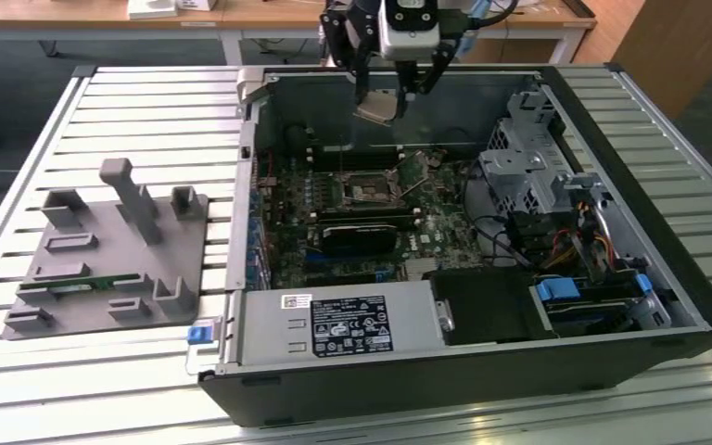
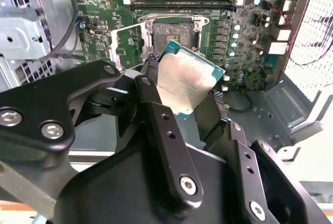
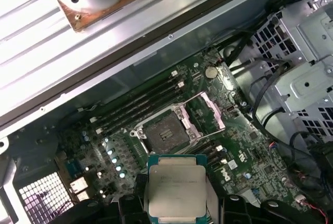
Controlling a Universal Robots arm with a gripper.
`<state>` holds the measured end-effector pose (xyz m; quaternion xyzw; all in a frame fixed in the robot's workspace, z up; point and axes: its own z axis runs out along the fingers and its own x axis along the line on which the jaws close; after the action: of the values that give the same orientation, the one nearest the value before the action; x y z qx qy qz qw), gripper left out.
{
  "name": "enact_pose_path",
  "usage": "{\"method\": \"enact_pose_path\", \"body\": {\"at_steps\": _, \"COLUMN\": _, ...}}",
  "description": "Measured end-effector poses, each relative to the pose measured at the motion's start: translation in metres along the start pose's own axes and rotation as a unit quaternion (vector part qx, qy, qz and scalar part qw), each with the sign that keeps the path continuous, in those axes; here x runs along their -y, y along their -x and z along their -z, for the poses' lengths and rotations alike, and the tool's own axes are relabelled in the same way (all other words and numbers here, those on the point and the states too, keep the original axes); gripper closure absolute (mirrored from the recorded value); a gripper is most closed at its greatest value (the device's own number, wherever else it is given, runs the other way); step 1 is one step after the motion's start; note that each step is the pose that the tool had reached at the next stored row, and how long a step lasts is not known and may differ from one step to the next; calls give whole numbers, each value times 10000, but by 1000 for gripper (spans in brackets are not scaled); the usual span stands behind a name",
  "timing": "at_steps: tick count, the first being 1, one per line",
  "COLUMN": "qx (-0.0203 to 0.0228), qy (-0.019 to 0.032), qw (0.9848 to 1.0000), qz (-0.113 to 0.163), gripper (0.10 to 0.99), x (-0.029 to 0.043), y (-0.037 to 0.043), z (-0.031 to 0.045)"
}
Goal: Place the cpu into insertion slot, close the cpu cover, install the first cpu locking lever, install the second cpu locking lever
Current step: 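Place the cpu into insertion slot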
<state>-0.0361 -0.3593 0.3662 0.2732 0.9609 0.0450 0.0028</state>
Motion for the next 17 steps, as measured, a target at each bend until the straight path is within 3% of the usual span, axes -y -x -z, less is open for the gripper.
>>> {"method": "enact_pose_path", "body": {"at_steps": 5, "qx": 29, "qy": 5, "qw": 9995, "qz": -316, "gripper": 557, "x": 1, "y": 0, "z": -7}}
{"method": "enact_pose_path", "body": {"at_steps": 9, "qx": 63, "qy": 6, "qw": 9978, "qz": -658, "gripper": 557, "x": 2, "y": 0, "z": -14}}
{"method": "enact_pose_path", "body": {"at_steps": 13, "qx": 94, "qy": 11, "qw": 9948, "qz": -1013, "gripper": 557, "x": 2, "y": 1, "z": -22}}
{"method": "enact_pose_path", "body": {"at_steps": 17, "qx": 126, "qy": 18, "qw": 9904, "qz": -1375, "gripper": 557, "x": 3, "y": 1, "z": -31}}
